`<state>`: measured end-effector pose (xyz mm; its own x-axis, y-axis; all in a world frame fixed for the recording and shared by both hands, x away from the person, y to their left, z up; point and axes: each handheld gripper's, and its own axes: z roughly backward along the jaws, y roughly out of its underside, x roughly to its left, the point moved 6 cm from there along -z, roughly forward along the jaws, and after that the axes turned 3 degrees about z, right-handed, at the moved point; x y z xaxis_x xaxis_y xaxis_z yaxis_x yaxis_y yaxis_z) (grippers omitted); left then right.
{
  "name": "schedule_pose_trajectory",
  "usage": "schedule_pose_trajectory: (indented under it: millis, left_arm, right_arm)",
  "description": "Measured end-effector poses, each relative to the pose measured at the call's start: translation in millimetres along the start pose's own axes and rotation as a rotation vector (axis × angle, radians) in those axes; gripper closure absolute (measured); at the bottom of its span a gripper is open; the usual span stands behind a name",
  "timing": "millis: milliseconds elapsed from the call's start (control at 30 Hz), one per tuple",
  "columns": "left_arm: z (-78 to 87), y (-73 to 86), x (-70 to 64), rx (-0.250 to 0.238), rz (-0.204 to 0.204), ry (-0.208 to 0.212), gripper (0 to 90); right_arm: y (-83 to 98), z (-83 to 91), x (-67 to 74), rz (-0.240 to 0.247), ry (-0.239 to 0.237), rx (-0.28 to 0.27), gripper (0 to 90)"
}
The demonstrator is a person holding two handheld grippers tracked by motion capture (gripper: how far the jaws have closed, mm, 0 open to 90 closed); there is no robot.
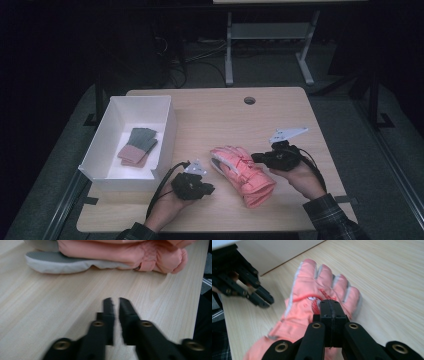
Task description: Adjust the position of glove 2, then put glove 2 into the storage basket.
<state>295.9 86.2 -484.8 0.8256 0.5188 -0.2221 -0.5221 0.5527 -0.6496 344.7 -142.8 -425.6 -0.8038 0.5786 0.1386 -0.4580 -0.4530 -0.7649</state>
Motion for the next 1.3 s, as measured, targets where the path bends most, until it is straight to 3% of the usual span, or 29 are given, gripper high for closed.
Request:
schedule_pose_trajectory:
  millis: [167, 200, 367, 433, 500, 633, 933, 1300]
  left_arm:
    - [-0.2, -2.2, 0.4, 0.025, -0.015, -0.014, 89.8]
    - [-3.5, -2.7, -1.5, 0.029, -0.009, -0.008, 89.8]
    - [-10.8, -11.6, -2.1, 0.029, -0.028, -0.01, 89.8]
    - [-16.8, -16.9, -3.0, 0.028, -0.017, -0.016, 89.7]
    - [-19.6, -18.7, -2.4, 0.033, -0.018, -0.016, 89.8]
    - [-29.5, -25.1, -1.6, 0.043, -0.015, -0.017, 89.7]
    - [-49.4, -36.7, -0.8, 0.053, -0.02, -0.021, 89.7]
    - [-53.2, -41.9, 7.2, 0.055, -0.021, -0.024, 89.7]
  right_arm:
    - [13.3, 9.9, -9.1, 0.005, 0.036, -0.02, 90.0]
    - [21.7, 13.8, -15.0, 0.005, 0.061, -0.027, 90.0]
    - [43.3, 15.4, -19.9, -0.015, 0.071, 0.014, 90.0]
    - [61.1, 13.9, -20.4, -0.015, 0.076, 0.044, 90.0]
    - [64.7, 13.6, -20.6, -0.01, 0.075, 0.049, 90.0]
    - [84.7, 7.7, -15.5, -0.019, 0.067, 0.115, 90.0]
    - [88.5, -0.1, -8.5, 0.003, 0.033, 0.14, 90.0]
    - [91.2, -3.4, 11.4, 0.014, -0.021, 0.142, 90.0]
